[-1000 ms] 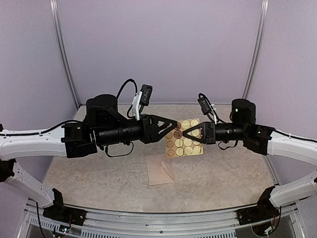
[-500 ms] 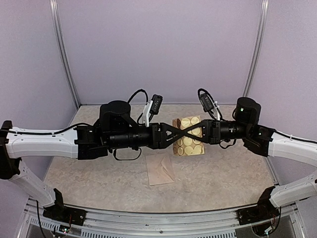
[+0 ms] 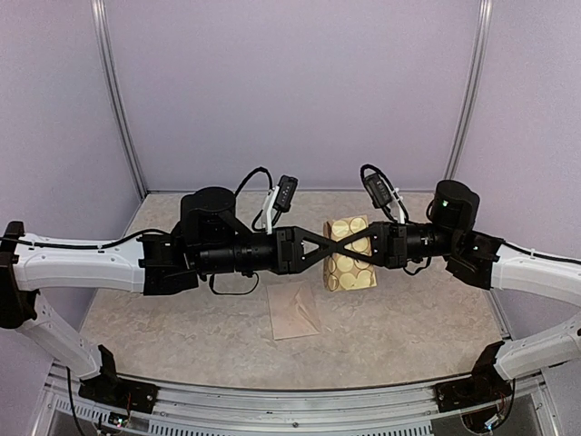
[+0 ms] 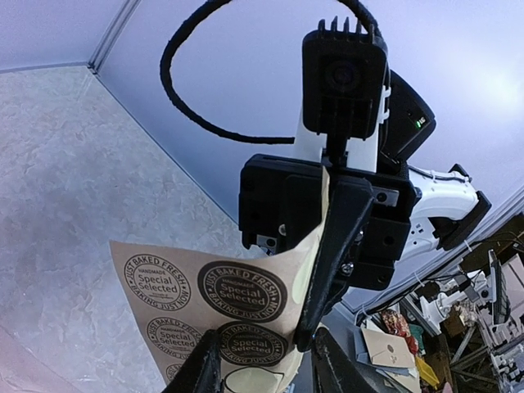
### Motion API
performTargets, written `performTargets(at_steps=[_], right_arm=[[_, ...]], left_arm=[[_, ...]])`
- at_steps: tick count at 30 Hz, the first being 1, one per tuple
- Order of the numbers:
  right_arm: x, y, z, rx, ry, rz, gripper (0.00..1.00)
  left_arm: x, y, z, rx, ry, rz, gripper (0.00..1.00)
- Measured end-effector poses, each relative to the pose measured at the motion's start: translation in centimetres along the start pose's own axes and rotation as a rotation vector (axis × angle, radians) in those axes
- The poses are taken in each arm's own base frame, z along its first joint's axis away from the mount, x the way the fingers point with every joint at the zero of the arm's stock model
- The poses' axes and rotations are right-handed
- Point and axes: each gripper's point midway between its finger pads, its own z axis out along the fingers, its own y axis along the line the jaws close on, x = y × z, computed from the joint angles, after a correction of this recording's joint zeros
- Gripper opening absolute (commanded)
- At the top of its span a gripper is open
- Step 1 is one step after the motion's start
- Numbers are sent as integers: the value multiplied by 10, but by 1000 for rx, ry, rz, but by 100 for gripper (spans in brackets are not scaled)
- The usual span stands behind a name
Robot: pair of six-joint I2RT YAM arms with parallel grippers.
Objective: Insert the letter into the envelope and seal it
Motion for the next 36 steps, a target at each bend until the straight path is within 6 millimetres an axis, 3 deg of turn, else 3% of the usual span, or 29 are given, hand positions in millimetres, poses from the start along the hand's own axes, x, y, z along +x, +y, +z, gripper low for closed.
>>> performTargets(at_steps=[8,21,29,36], right_arm=[[1,1,0,-5,3,0,0],[0,3,0,-6,0,-3,0],[-1,2,-1,0,-4,-3,0],[-1,2,-1,-1,-4,-3,0]], left_arm=[[0,-4,1,21,2,-7,21],[0,-7,0,43,2,-15,13],[0,-8,0,47,0,-19,0],[3,-3,0,34,0,-27,0]])
